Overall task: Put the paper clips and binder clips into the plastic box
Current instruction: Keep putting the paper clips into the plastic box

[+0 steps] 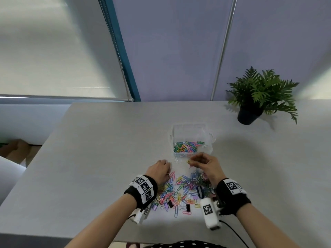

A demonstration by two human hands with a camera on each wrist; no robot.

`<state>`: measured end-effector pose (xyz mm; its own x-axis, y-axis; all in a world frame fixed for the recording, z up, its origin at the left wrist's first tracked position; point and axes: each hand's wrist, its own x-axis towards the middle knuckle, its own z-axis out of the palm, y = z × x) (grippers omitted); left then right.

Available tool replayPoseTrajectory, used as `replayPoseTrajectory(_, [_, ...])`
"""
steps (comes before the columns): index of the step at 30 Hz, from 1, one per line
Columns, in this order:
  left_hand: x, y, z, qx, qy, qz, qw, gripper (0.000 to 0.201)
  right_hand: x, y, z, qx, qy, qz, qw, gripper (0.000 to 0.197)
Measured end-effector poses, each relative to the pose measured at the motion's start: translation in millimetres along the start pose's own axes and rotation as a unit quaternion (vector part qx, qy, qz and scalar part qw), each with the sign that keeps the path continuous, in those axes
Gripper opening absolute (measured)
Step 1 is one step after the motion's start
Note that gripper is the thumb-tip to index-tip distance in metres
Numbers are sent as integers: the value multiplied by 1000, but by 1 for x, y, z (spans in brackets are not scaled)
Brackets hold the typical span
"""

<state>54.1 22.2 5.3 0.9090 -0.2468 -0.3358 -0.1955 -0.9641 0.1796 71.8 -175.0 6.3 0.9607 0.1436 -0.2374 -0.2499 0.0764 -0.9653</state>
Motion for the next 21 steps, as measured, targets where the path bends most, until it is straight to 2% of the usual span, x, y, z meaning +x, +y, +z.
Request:
replayPoseTrajectory(5, [-5, 4, 3, 23, 20, 27, 999, 25, 31, -25, -1, -30, 39, -24, 998, 12])
replayPoseTrajectory(8, [-6, 7, 6, 28, 15, 35, 999, 26, 54, -38, -1, -122, 50, -75, 988, 10])
replayPoseTrajectory(10, [-6, 7, 7, 30, 16, 36, 999, 26, 61, -43, 1, -223, 35, -107, 968, 9])
replayPoseTrajectory(13, [-7, 4, 6, 19, 13, 30, 999, 26, 55, -44, 6, -392, -3, -154, 907, 10])
replayPoseTrajectory(16, [-2, -7, 2, -71, 11, 8, 997, 21, 34, -36, 13, -496, -76, -190, 844, 9])
replayPoseTrajectory(18, [2, -17, -4, -181, 0, -10, 983, 12, 18, -27, 17, -547, -151, -144, 811, 12])
replayPoseTrajectory(21, [6, -26, -22, -328, -27, -15, 944, 11, 3, -10, 19, -633, -226, -69, 738, 27])
